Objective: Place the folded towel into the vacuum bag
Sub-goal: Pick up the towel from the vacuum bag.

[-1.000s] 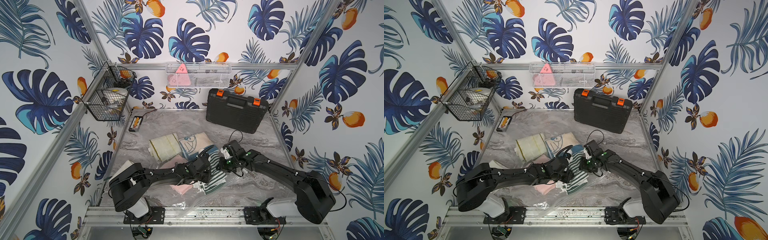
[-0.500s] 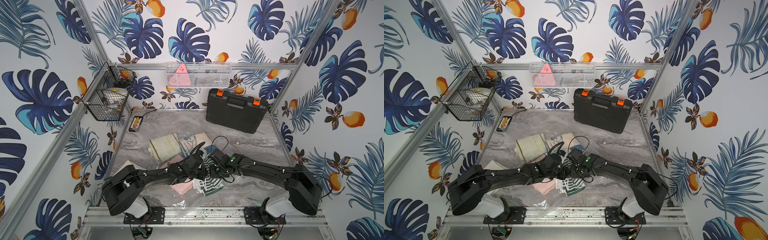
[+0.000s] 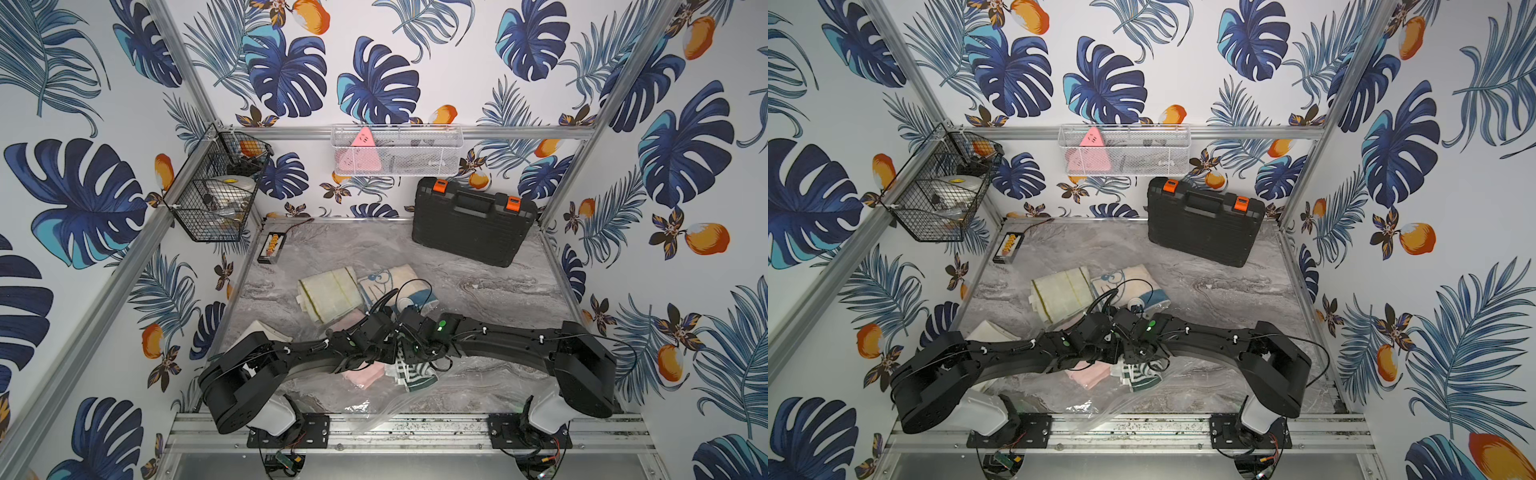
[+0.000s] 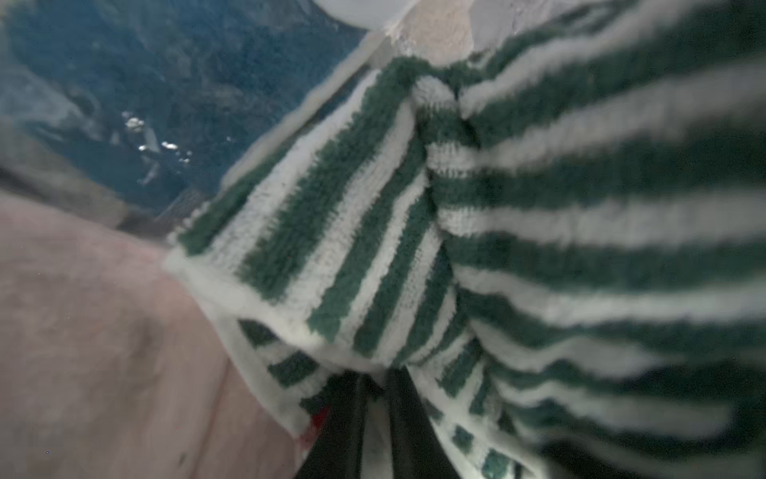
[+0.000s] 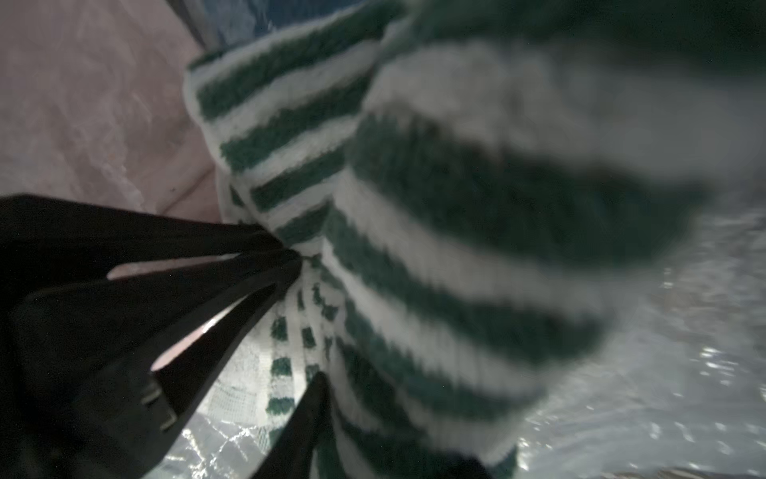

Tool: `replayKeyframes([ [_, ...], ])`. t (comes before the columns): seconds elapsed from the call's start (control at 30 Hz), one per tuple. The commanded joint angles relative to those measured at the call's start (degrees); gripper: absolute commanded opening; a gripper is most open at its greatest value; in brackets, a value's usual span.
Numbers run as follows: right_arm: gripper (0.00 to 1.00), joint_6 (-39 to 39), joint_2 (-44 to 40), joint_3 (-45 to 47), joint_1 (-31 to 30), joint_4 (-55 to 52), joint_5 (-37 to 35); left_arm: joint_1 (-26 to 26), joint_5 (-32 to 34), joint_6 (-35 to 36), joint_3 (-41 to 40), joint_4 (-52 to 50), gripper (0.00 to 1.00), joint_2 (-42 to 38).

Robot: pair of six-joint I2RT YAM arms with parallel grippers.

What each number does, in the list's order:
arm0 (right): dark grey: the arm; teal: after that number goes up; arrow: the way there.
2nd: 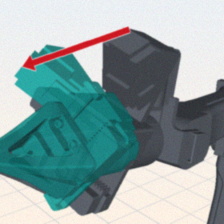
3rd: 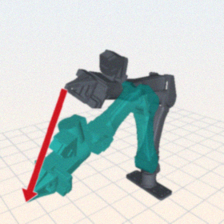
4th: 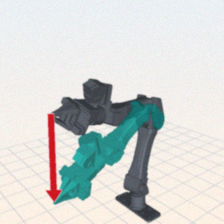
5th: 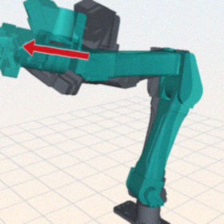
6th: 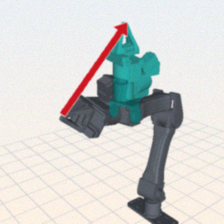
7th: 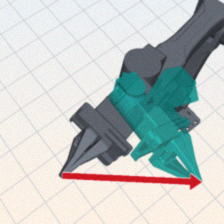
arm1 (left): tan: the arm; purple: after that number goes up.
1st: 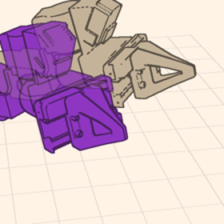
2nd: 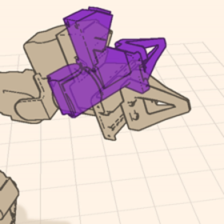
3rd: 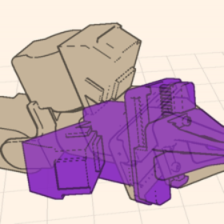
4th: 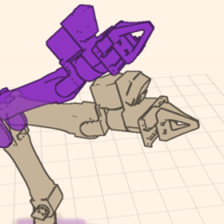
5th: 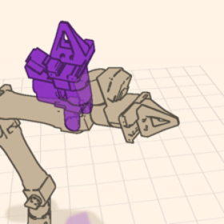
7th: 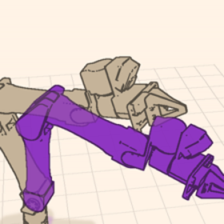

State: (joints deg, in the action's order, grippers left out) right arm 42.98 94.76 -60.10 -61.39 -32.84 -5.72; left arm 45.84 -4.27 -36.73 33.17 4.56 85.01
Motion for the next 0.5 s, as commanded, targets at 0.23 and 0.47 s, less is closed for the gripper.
replayKeyframes([
  [0.23,0.87,-0.13,2.48,3.2,-4.61,3.54,-1.01,-4.32,0.26,0.65,-0.48,-9.45,0.17,-12.02],
  [0.47,0.91,0.21,5.5,3.19,-6.28,2.37,-2.94,-9.16,-0.21,0.55,-0.53,-13.37,0.16,-16.62],
])
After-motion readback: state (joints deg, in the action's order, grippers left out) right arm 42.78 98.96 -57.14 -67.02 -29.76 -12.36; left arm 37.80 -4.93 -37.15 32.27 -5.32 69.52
